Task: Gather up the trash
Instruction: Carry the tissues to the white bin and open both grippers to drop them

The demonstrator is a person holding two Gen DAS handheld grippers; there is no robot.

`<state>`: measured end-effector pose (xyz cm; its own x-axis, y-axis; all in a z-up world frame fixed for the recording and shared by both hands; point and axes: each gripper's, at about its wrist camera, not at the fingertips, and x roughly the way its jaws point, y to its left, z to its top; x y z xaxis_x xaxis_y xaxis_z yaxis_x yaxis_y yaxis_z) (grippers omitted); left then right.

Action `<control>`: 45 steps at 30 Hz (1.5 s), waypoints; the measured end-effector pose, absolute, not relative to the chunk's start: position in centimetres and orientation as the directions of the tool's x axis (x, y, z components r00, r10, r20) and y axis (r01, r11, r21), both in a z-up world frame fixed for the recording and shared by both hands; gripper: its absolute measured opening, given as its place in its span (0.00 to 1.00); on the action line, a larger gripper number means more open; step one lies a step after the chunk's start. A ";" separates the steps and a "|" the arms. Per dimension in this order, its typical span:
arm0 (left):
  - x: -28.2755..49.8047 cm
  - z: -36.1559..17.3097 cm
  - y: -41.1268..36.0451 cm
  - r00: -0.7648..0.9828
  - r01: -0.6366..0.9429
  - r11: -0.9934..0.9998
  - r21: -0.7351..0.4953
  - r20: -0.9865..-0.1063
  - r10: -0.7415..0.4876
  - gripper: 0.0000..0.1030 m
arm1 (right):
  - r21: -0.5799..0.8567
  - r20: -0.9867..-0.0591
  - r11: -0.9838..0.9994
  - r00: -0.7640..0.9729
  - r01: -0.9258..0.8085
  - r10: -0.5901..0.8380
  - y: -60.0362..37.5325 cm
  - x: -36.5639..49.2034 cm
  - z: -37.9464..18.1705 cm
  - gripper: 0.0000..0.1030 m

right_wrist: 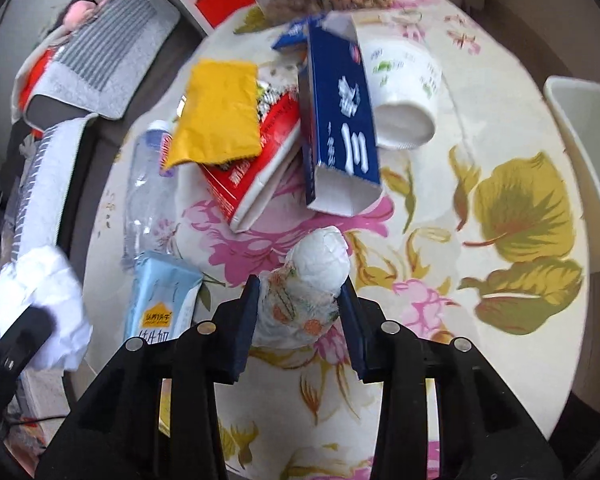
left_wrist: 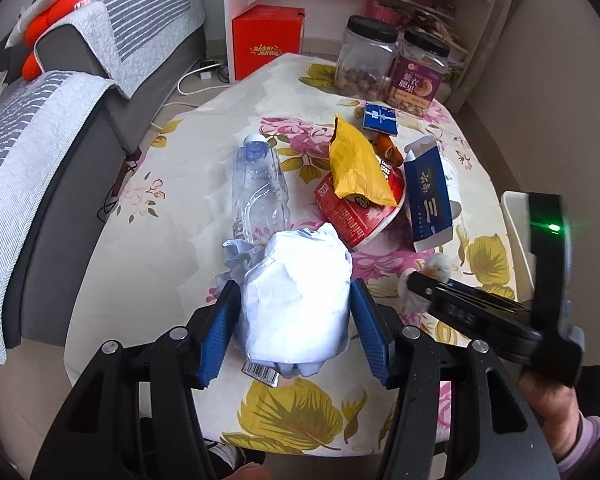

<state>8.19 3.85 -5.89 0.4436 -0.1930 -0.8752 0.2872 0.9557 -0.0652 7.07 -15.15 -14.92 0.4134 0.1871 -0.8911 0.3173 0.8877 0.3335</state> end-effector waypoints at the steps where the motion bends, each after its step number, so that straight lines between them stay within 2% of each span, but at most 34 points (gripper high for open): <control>1: 8.2 -5.8 3.7 0.446 0.288 0.956 -0.066 -0.874 -0.194 0.54 | 0.332 -0.885 0.890 0.430 0.313 0.179 -15.4 6.8 -14.4 0.36; 10: 8.1 -4.9 0.7 0.493 0.317 0.946 -0.067 -0.840 -0.225 0.54 | 0.289 -0.828 0.889 0.559 0.355 0.045 -20.1 5.2 -10.4 0.36; 17: 7.6 -3.8 -2.5 0.576 0.363 0.929 -0.065 -0.768 -0.279 0.54 | 0.249 -0.759 0.855 0.640 0.456 -0.120 -24.7 3.4 -7.7 0.36; 25: 7.7 -4.3 -6.9 0.564 0.412 0.907 -0.089 -0.757 -0.330 0.54 | 0.118 -0.710 0.776 0.598 0.620 -0.370 -30.5 1.1 -6.8 0.37; 33: 6.7 -5.0 -11.8 0.518 0.482 0.863 -0.151 -0.746 -0.419 0.54 | 0.024 -0.669 0.684 0.520 0.729 -0.531 -34.7 -0.9 -5.8 0.38; 36: 6.4 -5.0 -14.3 0.497 0.508 0.846 -0.162 -0.746 -0.442 0.54 | -0.010 -0.643 0.662 0.503 0.749 -0.578 -36.0 -1.4 -4.5 0.47; 38: 6.0 -4.9 -16.2 0.487 0.534 0.831 -0.157 -0.746 -0.455 0.54 | -0.007 -0.645 0.658 0.500 0.753 -0.578 -37.0 -1.5 -3.6 0.71; 40: 5.7 -4.6 -18.0 0.484 0.557 0.817 -0.146 -0.742 -0.463 0.54 | 0.004 -0.631 0.640 0.498 0.769 -0.595 -38.2 -1.8 -2.5 0.73; 43: 4.9 -4.0 -21.6 0.468 0.598 0.789 -0.143 -0.737 -0.488 0.54 | 0.026 -0.621 0.610 0.491 0.792 -0.611 -40.5 -2.2 -1.1 0.86; 45: 4.5 -3.8 -23.5 0.460 0.618 0.774 -0.138 -0.735 -0.498 0.54 | 0.043 -0.615 0.586 0.484 0.809 -0.623 -42.2 -2.7 -0.6 0.87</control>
